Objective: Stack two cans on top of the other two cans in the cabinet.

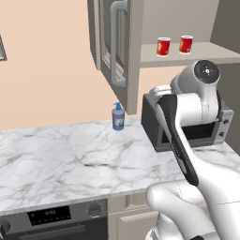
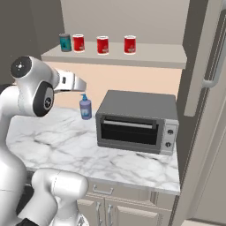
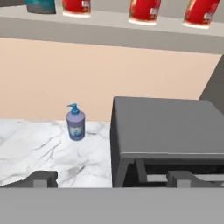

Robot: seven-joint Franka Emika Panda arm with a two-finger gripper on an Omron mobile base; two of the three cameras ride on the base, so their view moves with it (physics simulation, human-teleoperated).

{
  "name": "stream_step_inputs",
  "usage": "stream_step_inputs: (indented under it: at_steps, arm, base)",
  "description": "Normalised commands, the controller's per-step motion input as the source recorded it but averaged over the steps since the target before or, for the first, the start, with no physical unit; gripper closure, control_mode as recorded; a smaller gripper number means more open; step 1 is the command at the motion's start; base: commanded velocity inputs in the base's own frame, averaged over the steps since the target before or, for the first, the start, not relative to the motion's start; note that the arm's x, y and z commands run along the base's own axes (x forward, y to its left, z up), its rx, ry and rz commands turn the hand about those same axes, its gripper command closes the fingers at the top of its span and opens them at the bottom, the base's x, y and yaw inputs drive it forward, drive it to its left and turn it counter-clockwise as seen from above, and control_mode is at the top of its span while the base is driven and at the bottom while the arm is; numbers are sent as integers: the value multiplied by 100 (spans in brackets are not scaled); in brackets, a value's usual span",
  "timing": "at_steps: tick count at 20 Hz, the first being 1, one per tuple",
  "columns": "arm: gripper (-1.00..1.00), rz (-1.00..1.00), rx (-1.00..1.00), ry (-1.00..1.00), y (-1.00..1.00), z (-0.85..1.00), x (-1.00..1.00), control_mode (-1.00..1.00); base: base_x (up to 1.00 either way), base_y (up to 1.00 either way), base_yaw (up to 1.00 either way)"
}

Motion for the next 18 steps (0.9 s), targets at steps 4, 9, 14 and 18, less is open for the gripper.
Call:
stream_step_inputs:
  at_steps: [4, 9, 14, 18]
  arm:
    - [-100, -6, -2, -10, -10, 59, 0, -100]
    - [-100, -1, 0, -23, -18, 51, 0, -100]
    - [-100, 0, 0, -24, -24, 31, 3, -100]
    - [-100, 0, 4, -11, -18, 19, 8, -100]
  base:
    - [0, 0, 0]
    - [0, 0, 0]
    - [0, 0, 0]
    - [0, 0, 0]
